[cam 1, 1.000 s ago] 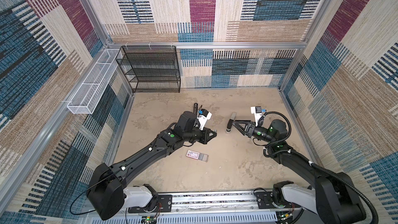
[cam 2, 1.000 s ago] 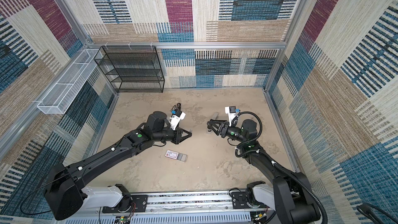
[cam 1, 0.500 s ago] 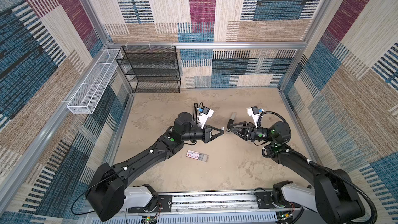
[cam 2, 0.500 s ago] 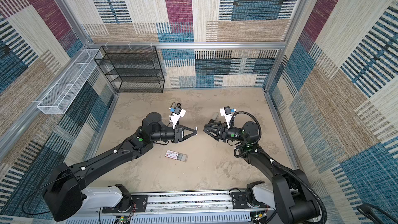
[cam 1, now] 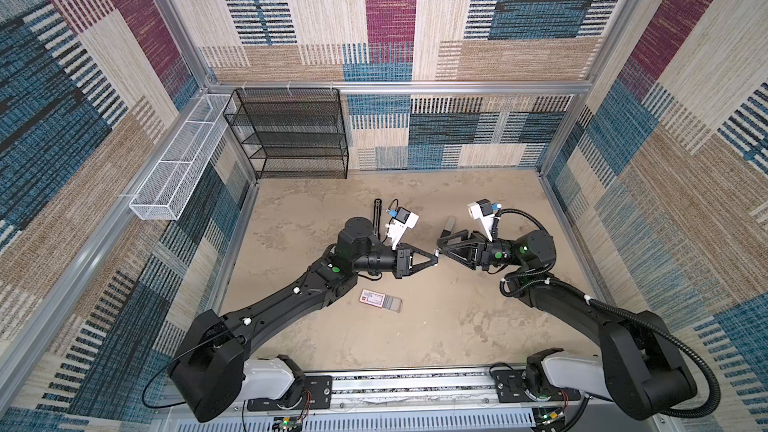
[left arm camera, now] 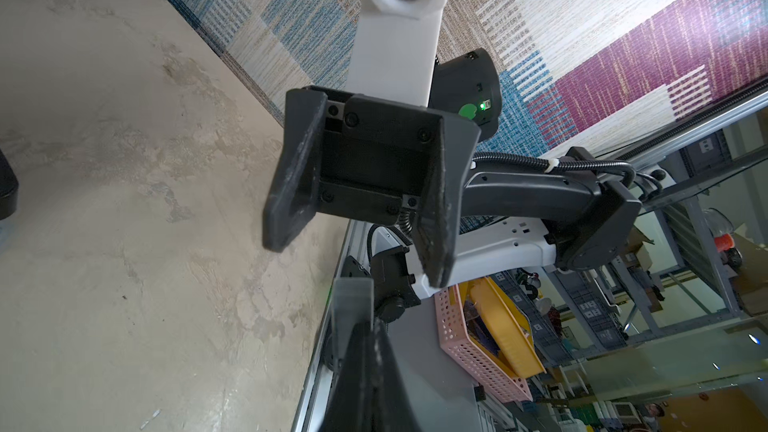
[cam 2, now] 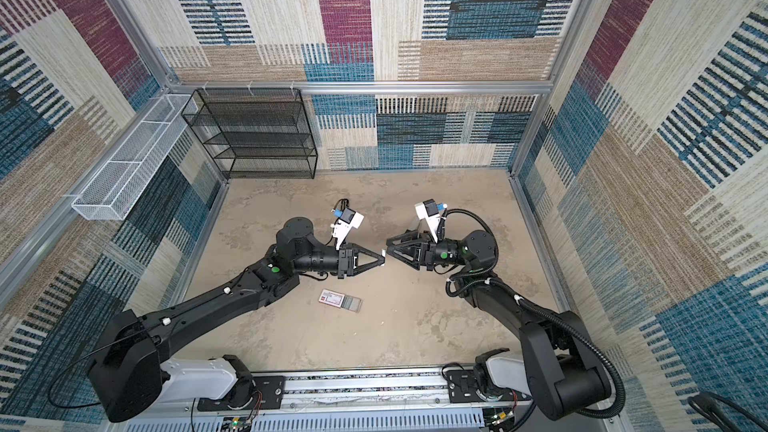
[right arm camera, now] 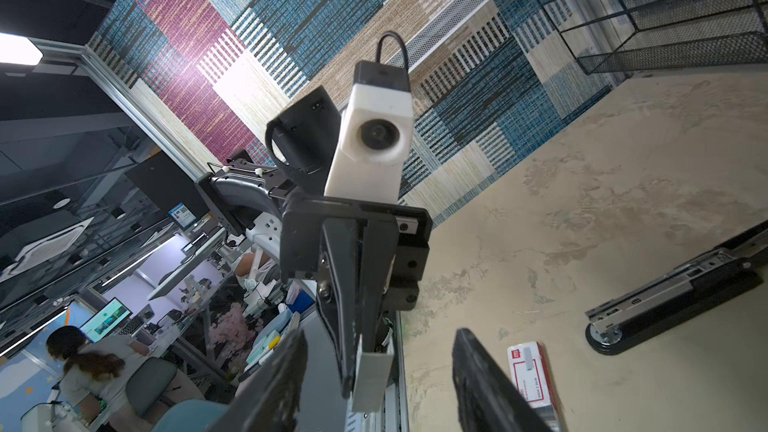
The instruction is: Load the staples into the stapler
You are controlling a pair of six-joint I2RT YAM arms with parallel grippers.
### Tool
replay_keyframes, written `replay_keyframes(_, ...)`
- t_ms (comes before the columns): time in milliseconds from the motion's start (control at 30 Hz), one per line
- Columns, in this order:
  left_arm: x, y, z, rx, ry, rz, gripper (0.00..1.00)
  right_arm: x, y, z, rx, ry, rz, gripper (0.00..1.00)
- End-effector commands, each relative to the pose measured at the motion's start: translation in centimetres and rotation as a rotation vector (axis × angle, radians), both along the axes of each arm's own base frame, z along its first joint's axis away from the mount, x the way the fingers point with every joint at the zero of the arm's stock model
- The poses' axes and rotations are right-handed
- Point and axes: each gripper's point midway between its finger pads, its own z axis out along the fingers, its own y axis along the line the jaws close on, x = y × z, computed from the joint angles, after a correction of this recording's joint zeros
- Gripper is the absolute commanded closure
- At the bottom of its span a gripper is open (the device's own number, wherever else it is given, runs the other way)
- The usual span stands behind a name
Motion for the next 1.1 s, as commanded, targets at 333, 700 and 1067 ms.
replay_keyframes(333, -0.4, -0.1, 1.2, -0.043, -0.021, -0.029, 1.00, -1.8, 0.9, 0.4, -0.014, -0.041, 0.098, 0.51)
replay_keyframes(700, -0.6, -0.1, 1.1, -0.039, -0.012, -0.028, 1.00, -1.8, 0.9, 0.5, -0.017, -0.049, 0.083, 0.63)
replay_keyframes(1067, -0.5, -0.1, 1.2, -0.047, -0.013, -0.022, 1.00, -1.8, 0.8, 0.4, -0.025, -0.055, 0.076, 0.74)
